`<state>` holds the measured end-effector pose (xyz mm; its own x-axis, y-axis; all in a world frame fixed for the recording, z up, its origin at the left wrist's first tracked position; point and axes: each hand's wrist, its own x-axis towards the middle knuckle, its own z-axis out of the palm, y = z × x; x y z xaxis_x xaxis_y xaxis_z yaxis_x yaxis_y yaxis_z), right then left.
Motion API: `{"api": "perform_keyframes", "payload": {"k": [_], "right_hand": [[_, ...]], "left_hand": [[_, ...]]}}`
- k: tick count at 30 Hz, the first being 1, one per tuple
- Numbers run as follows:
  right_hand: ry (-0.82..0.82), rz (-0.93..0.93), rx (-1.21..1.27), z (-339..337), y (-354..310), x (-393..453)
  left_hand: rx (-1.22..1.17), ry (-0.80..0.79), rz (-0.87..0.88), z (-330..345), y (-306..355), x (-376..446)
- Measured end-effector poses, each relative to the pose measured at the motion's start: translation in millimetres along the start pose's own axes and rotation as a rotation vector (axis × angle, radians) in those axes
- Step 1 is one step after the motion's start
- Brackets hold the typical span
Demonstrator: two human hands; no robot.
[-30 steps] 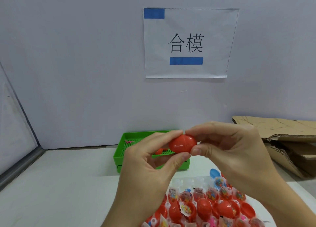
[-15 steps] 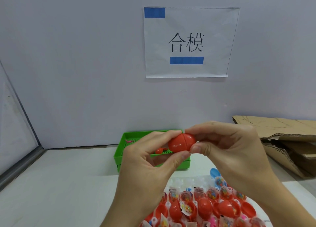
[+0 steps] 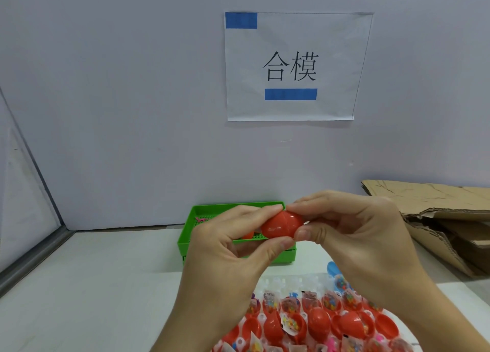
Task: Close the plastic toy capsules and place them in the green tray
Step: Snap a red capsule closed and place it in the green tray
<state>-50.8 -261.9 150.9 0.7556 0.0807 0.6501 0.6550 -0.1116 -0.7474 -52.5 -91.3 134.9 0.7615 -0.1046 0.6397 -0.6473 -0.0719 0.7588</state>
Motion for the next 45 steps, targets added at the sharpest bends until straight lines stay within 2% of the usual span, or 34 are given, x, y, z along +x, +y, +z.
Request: {"api": "perform_keyframes", "payload": {"k": [31, 45], "right_hand": [[0.047, -0.027, 0.032, 3.4, 4.3, -0.7], [-0.031, -0.05, -0.046, -0.9, 0.1, 1.5]], "left_hand": [[0.02, 0.047, -0.017, 5.2, 5.8, 0.5], [0.052, 0.04, -0.005, 6.2, 8.6, 0.0]]}}
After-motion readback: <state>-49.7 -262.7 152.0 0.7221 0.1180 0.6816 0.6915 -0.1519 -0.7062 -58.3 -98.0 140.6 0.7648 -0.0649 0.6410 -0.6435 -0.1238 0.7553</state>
